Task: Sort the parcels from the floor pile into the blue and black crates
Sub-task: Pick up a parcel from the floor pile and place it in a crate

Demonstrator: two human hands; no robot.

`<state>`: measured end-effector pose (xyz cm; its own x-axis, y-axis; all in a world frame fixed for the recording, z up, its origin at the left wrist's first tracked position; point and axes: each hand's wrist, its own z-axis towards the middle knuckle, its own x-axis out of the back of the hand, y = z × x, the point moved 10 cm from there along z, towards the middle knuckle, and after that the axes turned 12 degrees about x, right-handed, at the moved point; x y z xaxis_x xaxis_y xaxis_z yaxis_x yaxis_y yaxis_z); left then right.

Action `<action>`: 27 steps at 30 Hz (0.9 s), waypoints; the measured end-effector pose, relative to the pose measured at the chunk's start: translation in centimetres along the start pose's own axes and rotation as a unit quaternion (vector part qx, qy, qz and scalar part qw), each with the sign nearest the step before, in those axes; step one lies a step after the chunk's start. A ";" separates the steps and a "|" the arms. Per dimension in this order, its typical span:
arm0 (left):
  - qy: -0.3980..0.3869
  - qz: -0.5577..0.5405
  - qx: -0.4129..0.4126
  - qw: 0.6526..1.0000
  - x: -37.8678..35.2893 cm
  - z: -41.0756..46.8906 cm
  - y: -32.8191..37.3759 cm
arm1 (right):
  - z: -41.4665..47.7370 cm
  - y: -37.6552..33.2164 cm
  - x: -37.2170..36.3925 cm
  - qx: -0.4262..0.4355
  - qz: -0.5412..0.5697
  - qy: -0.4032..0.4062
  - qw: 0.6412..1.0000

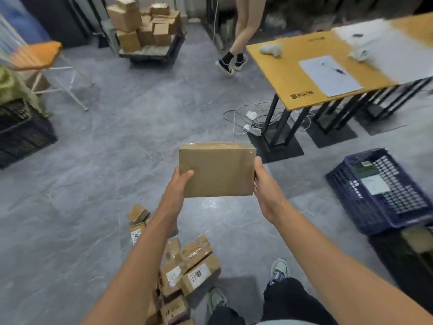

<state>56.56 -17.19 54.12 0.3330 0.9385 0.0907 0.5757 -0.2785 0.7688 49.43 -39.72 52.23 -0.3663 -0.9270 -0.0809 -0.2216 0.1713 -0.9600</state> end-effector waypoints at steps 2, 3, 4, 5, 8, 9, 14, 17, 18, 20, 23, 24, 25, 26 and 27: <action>-0.032 0.029 -0.020 0.999 -4.0 -1.1 2.1 | -1.2 -1.2 4.0 0.009 0.011 0.036 0.999; -0.047 0.040 -0.029 0.998 -6.1 -1.7 3.0 | -1.8 -1.7 6.1 0.011 0.017 0.053 0.998; -0.061 0.051 -0.035 0.996 -8.3 -2.3 3.9 | -2.4 -2.1 8.2 0.012 0.022 0.067 0.997; -0.077 0.065 -0.039 0.994 -10.5 -2.8 4.5 | -3.2 -2.4 10.2 0.014 0.029 0.078 0.996; -0.121 0.091 -0.054 0.987 -17.9 -4.5 6.1 | -5.4 -3.2 17.1 0.022 0.045 0.114 0.992; -0.132 0.101 -0.056 0.985 -20.4 -4.9 6.5 | -6.1 -3.4 19.5 0.023 0.054 0.130 0.990; -0.181 0.146 -0.052 0.971 -32.7 -6.1 7.1 | -9.6 -4.0 31.2 0.031 0.087 0.213 0.973; -0.203 0.169 -0.043 0.963 -39.4 -6.7 7.2 | -11.7 -4.0 37.6 0.036 0.106 0.258 0.960; -0.215 0.176 -0.042 0.960 -41.6 -7.1 7.2 | -12.3 -3.9 39.6 0.035 0.112 0.273 0.955; -0.237 0.195 -0.045 0.951 -45.8 -7.7 7.3 | -13.6 -3.6 43.4 0.035 0.123 0.298 0.946; -0.261 0.216 -0.038 0.940 -51.3 -8.0 6.9 | -15.8 -3.0 47.9 0.032 0.131 0.332 0.933; -0.267 0.223 -0.037 0.937 -53.0 -8.0 6.6 | -16.5 -2.6 49.3 0.032 0.137 0.345 0.928; -0.277 0.232 -0.036 0.932 -54.8 -8.2 6.3 | -17.2 -2.3 50.6 0.033 0.143 0.358 0.922; -0.289 0.240 -0.037 0.926 -56.5 -8.4 6.1 | -17.9 -2.0 51.9 0.034 0.149 0.371 0.916; -0.302 0.249 -0.037 0.919 -58.3 -8.6 5.9 | -18.6 -1.8 53.0 0.035 0.158 0.380 0.911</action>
<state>34.10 -71.80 58.81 0.9084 0.4077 0.0926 0.1946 -0.6084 0.7694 13.64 -82.97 54.69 -0.9275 -0.3319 -0.1719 0.0511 0.3430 -0.9379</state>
